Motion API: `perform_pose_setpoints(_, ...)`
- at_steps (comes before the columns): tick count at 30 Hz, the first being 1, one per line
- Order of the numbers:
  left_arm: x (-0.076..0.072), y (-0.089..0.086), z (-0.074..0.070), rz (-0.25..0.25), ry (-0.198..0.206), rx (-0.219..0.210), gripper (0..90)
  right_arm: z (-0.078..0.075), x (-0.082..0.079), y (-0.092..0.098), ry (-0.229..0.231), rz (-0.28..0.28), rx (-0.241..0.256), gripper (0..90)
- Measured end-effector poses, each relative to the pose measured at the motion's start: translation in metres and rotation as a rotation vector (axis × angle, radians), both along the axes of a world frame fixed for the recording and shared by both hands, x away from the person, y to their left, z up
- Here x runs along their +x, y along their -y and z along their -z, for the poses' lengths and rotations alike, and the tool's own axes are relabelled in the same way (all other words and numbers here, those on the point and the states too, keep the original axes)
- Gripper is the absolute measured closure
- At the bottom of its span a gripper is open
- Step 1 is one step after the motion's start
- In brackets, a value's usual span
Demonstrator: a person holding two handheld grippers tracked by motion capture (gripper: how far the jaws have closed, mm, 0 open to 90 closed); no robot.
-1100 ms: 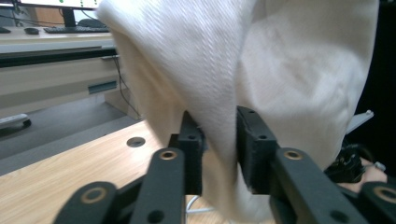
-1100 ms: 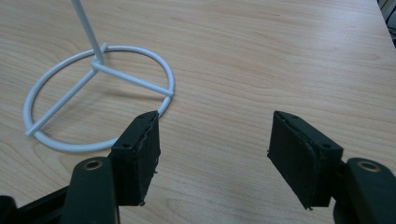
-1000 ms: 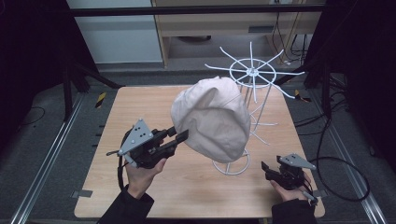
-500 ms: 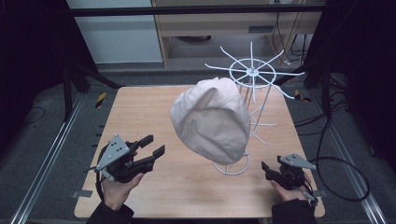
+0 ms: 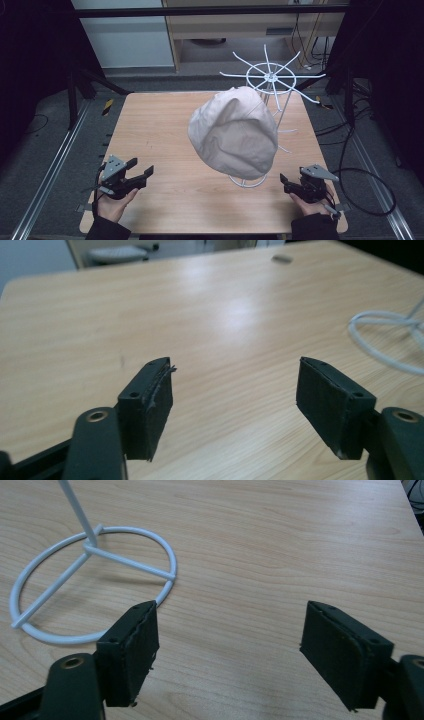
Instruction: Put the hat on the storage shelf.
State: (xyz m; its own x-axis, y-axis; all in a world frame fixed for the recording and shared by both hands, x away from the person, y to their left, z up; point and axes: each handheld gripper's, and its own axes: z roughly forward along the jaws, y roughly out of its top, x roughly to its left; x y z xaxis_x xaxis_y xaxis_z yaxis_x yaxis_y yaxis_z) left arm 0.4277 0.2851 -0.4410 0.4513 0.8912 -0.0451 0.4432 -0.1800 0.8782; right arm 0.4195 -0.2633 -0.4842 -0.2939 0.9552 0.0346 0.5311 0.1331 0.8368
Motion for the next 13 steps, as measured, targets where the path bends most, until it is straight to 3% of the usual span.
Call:
perform_pose_setpoints(4, 0.006, -0.012, 0.021, -0.044, -0.056, 0.028, 27.7, 0.003, 0.002, 0.0, -0.007, 0.001, -0.012, 18.5)
perform_pose_setpoints(13, 0.014, -0.038, 0.035, -0.154, -0.087, 0.096, 23.0, 0.004, 0.004, 0.002, 0.002, 0.012, -0.011, 16.7)
